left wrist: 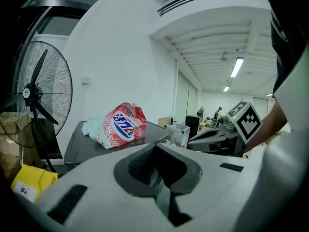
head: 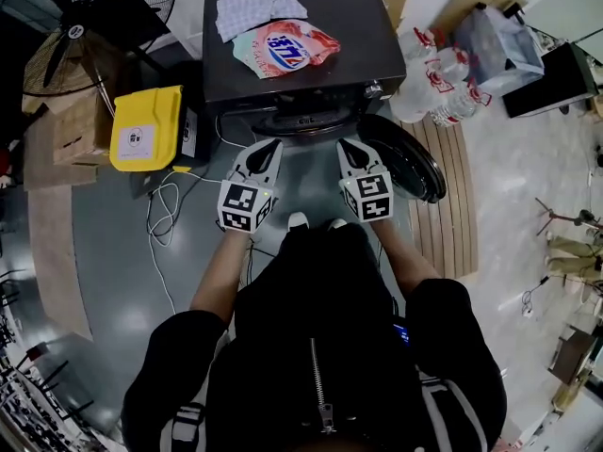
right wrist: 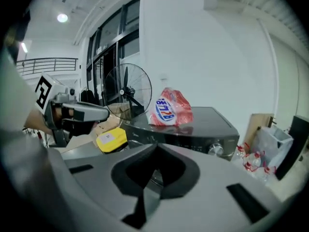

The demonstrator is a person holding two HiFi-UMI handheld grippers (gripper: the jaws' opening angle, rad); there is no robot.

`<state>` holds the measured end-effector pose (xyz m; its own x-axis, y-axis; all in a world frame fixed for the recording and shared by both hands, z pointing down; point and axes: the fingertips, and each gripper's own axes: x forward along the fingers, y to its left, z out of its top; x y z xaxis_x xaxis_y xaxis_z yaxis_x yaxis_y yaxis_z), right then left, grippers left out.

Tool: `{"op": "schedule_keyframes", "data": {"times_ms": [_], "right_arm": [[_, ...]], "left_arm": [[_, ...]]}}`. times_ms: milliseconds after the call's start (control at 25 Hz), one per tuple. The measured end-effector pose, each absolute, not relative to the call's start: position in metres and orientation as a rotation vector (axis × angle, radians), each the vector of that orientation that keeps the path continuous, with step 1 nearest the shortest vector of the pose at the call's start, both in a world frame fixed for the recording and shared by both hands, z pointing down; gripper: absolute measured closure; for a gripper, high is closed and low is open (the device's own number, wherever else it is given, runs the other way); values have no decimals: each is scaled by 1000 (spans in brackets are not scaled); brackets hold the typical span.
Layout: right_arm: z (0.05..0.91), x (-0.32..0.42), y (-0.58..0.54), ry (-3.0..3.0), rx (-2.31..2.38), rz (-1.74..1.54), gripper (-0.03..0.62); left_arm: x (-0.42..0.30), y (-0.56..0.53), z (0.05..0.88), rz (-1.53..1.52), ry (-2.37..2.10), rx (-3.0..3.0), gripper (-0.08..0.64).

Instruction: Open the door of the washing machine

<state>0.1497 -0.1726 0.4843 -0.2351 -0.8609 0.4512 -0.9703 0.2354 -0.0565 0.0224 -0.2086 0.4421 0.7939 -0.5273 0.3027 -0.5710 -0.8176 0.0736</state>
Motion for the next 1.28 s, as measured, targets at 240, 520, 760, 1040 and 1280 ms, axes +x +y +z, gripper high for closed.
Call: {"op": "schedule_keyframes", "data": {"times_ms": [240,520,760,1040,1280], "right_arm": [[450,134,-192,-2233,1737,420,589],[432,136,-211,-2302,1714,384,589],[424,143,-223,-2347,1674,349,589],[419,147,-223,-2380,1675,327,589],[421,141,-219,-2401,1666,342,589]], "left_arm": [[16,-227,428,362,-891,2832,554],[28,-246,414,329,-957,2834,554],[38,-254,411,316,-1015,2821,554],[41,-254,414,315,-1040,2809,555],[39,-253,414,320,-1050,2808,554]]}}
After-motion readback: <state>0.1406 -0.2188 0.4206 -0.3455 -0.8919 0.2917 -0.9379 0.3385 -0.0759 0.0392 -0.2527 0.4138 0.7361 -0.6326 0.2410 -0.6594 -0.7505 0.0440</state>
